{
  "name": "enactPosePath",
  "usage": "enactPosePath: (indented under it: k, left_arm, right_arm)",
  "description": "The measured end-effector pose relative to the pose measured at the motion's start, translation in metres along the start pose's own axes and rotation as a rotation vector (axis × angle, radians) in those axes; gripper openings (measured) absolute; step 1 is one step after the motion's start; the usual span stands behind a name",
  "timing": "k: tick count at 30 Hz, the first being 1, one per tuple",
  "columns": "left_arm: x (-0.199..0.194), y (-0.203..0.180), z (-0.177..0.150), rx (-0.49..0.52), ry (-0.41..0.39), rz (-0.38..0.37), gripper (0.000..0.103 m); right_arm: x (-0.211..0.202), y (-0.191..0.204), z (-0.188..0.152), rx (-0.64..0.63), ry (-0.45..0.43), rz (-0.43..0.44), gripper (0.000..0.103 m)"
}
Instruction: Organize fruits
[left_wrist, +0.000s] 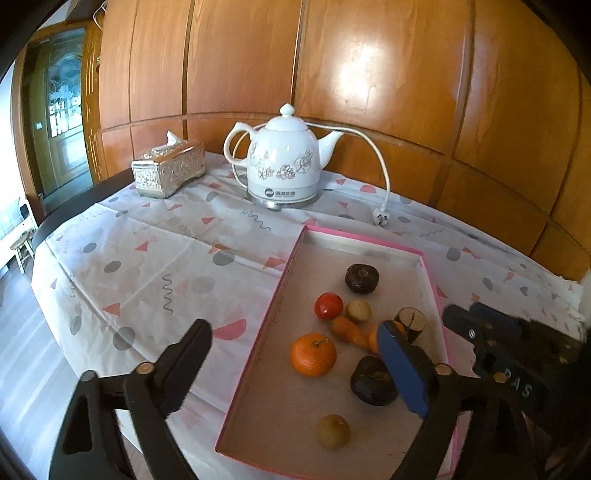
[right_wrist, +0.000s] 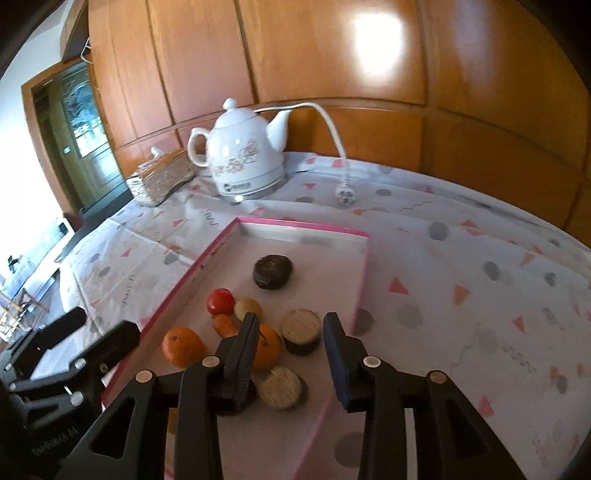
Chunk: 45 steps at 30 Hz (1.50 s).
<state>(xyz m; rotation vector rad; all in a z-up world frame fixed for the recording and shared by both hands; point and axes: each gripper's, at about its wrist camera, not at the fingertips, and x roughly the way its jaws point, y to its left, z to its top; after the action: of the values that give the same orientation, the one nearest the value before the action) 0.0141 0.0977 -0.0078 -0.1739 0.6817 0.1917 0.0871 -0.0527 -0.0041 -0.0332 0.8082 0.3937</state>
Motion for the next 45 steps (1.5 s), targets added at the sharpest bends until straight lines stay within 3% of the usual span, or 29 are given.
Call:
enactPosePath:
  k: [3, 16, 45]
  left_arm:
    - [-0.007, -0.004, -0.002, 0.000, -0.013, -0.001, 0.103]
    - [-0.022, -0.014, -0.004, 0.028, -0.040, -0.004, 0.103]
    - [-0.025, -0.012, -0.004, 0.020, -0.041, 0.013, 0.103]
  right_arm:
    - [-0.009, -0.005, -0.009, 0.015, -0.010, -0.032, 0.036]
    - [-0.022, -0.005, -0.028, 0.010, -0.005, -0.046, 0.036]
    - [-0.026, 0.004, -0.030, -0.024, -0.012, -0.046, 0.036]
